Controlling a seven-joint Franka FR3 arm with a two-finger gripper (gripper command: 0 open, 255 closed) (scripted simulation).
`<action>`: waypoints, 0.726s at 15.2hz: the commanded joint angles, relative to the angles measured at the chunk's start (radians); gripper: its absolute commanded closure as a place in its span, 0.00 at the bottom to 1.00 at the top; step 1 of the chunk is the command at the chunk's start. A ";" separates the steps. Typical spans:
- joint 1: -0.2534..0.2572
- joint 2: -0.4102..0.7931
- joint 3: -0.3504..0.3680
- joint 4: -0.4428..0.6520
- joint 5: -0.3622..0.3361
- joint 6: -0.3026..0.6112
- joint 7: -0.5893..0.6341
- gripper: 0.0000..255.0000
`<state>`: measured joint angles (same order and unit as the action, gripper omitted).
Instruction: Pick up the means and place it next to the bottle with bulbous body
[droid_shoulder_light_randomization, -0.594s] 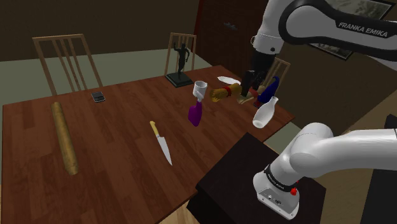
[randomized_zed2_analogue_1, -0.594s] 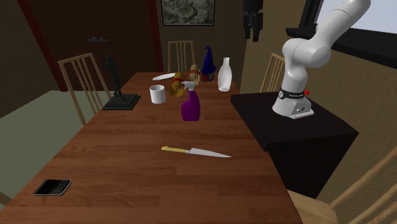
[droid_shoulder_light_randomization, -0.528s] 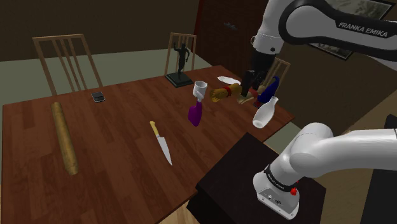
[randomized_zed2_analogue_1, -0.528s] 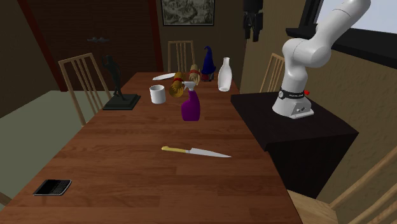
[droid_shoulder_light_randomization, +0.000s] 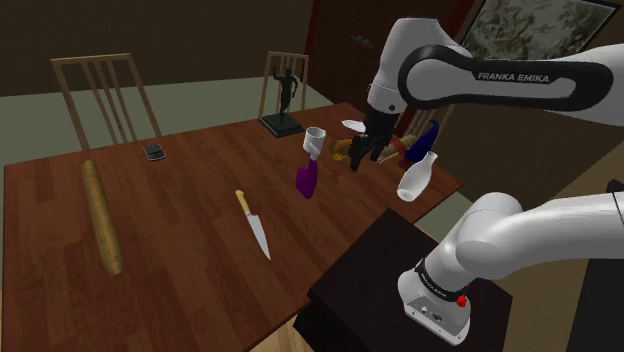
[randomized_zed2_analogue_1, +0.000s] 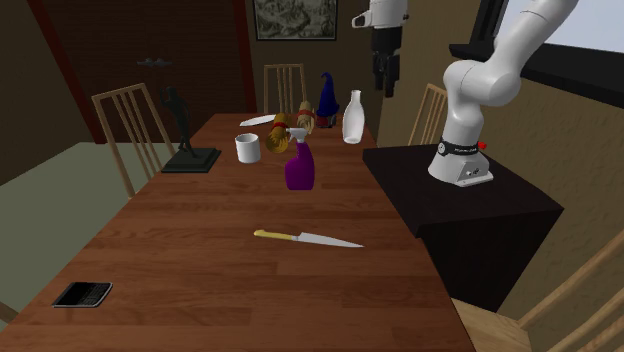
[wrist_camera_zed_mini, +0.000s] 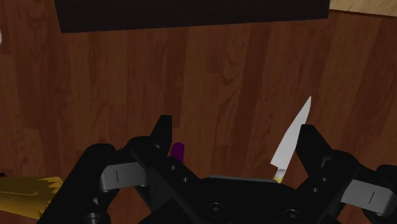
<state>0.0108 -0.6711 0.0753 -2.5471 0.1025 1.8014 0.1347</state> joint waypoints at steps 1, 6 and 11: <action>0.008 0.048 0.022 -0.033 0.021 0.094 0.025 0.00; 0.022 0.192 0.070 -0.069 0.060 0.303 0.079 0.00; 0.032 0.375 0.116 -0.062 0.083 0.507 0.133 0.00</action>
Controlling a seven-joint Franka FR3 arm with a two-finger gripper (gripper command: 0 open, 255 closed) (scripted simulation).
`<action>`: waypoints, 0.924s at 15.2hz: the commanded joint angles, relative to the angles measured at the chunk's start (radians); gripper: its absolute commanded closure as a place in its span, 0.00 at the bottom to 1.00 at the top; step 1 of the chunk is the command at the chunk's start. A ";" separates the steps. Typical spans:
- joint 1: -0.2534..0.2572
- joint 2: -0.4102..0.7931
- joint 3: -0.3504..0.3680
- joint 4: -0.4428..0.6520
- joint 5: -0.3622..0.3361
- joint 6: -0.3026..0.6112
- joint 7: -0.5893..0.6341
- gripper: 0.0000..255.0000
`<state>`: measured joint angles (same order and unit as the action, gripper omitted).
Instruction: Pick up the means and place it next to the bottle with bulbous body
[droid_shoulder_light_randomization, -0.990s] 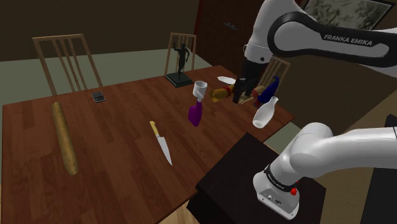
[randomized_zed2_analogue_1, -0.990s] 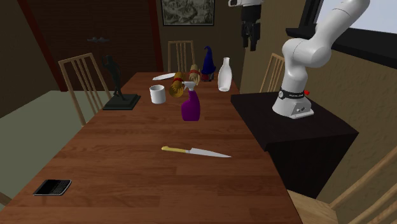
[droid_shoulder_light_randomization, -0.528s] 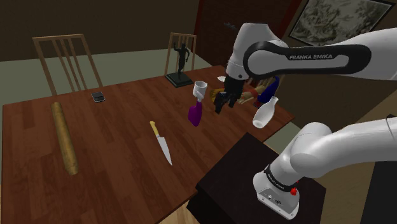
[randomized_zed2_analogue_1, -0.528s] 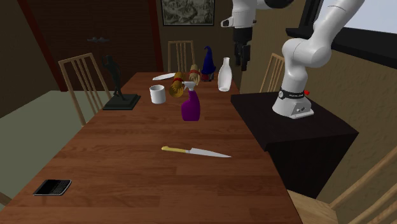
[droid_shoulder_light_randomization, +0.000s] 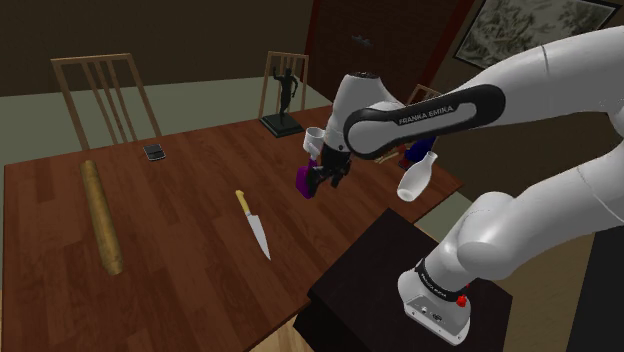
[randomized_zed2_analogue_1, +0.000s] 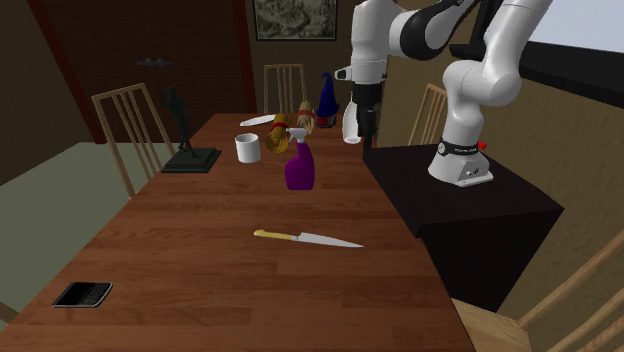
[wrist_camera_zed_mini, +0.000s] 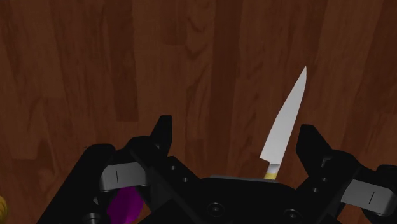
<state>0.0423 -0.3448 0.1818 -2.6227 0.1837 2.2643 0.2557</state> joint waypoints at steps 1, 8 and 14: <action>0.001 0.088 0.018 0.020 0.003 0.084 0.024 0.00; 0.010 0.385 0.059 0.111 -0.034 0.329 0.128 0.00; 0.052 0.640 0.038 0.247 -0.117 0.480 0.241 0.00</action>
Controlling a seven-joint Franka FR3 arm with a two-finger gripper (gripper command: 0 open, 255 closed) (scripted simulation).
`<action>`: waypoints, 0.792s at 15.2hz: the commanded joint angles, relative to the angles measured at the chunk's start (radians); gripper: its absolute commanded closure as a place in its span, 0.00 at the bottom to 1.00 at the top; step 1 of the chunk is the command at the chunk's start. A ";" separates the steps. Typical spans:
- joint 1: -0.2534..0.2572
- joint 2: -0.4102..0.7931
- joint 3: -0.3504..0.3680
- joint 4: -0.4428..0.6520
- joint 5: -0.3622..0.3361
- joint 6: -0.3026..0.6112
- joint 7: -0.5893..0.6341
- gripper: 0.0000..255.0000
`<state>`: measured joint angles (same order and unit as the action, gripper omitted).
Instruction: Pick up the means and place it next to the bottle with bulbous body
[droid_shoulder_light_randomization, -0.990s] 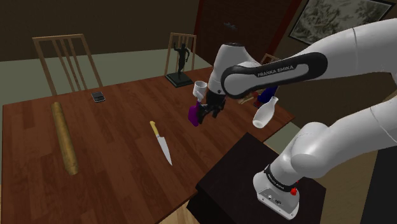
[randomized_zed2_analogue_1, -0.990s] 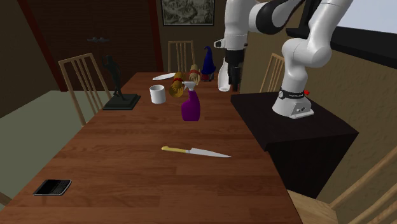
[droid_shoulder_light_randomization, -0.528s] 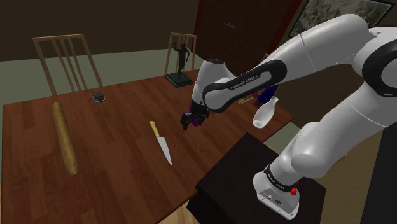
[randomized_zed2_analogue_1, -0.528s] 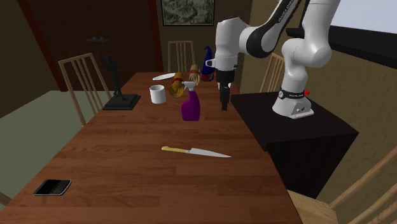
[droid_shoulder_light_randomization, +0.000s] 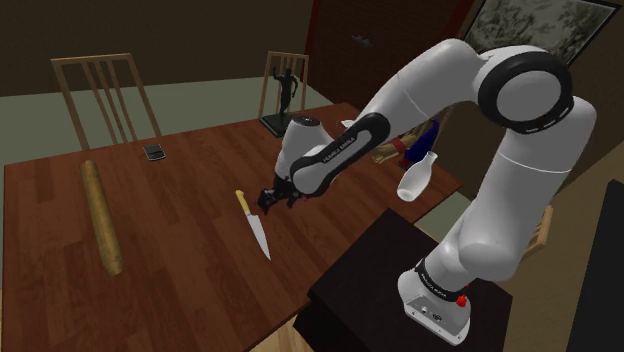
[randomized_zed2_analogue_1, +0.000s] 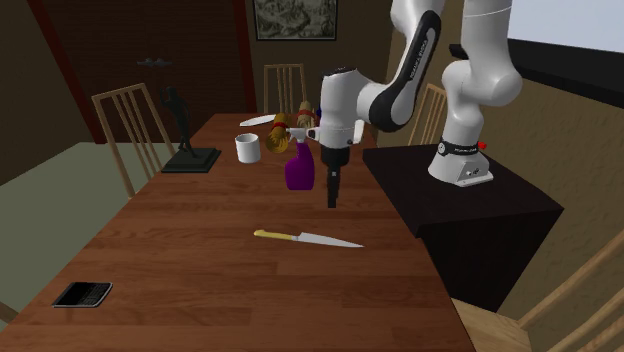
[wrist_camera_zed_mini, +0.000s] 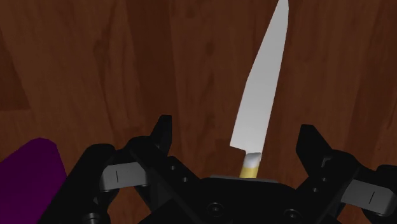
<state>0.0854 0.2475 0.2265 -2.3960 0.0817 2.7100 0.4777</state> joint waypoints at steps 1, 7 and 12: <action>0.020 0.089 -0.015 0.048 -0.027 0.053 0.036 0.00; 0.078 0.280 -0.057 0.191 -0.062 0.126 0.096 0.00; 0.093 0.352 -0.070 0.222 -0.071 0.167 0.102 0.00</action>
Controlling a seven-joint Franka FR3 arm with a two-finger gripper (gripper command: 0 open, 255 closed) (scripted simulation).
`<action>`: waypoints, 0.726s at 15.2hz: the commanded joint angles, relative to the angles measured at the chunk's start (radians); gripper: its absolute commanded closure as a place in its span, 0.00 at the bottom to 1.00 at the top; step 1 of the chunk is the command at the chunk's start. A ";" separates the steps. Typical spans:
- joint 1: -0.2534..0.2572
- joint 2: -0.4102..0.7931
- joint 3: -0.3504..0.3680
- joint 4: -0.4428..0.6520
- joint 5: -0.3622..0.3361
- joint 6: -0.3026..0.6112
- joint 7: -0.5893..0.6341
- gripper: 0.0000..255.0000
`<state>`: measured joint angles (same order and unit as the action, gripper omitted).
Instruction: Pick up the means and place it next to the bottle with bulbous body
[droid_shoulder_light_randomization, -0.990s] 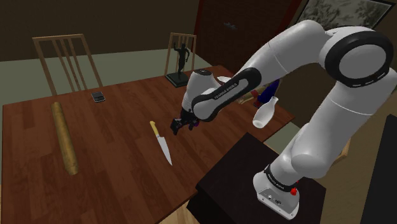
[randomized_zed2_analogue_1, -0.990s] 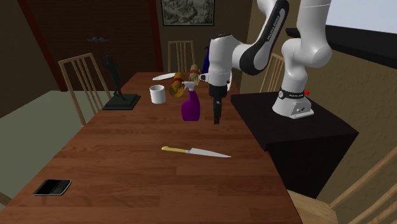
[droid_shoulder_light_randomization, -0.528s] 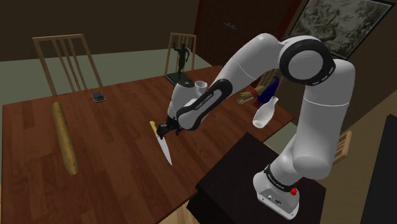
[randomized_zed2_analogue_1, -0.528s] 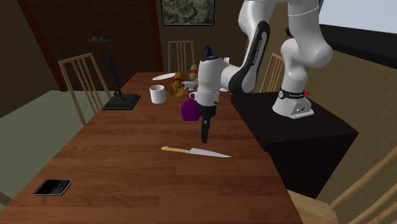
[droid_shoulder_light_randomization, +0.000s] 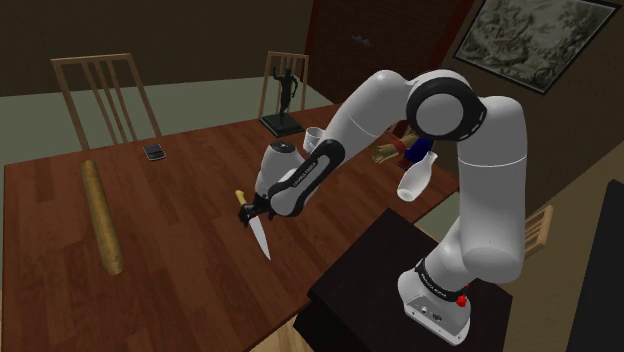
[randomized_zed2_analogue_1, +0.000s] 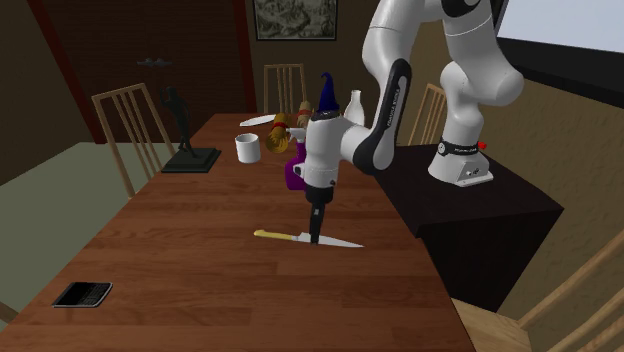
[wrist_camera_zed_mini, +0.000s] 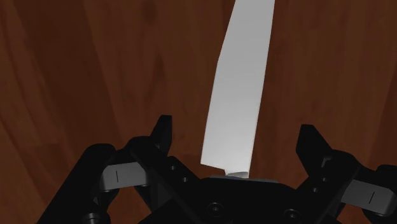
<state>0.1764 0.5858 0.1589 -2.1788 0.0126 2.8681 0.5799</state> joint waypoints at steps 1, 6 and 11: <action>0.006 0.036 -0.006 0.016 -0.004 0.021 0.002 0.00; 0.006 0.036 -0.006 0.016 -0.004 0.021 0.002 0.00; 0.006 0.036 -0.006 0.016 -0.004 0.021 0.002 1.00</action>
<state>0.1807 0.6177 0.1503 -2.1651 0.0090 2.8841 0.5819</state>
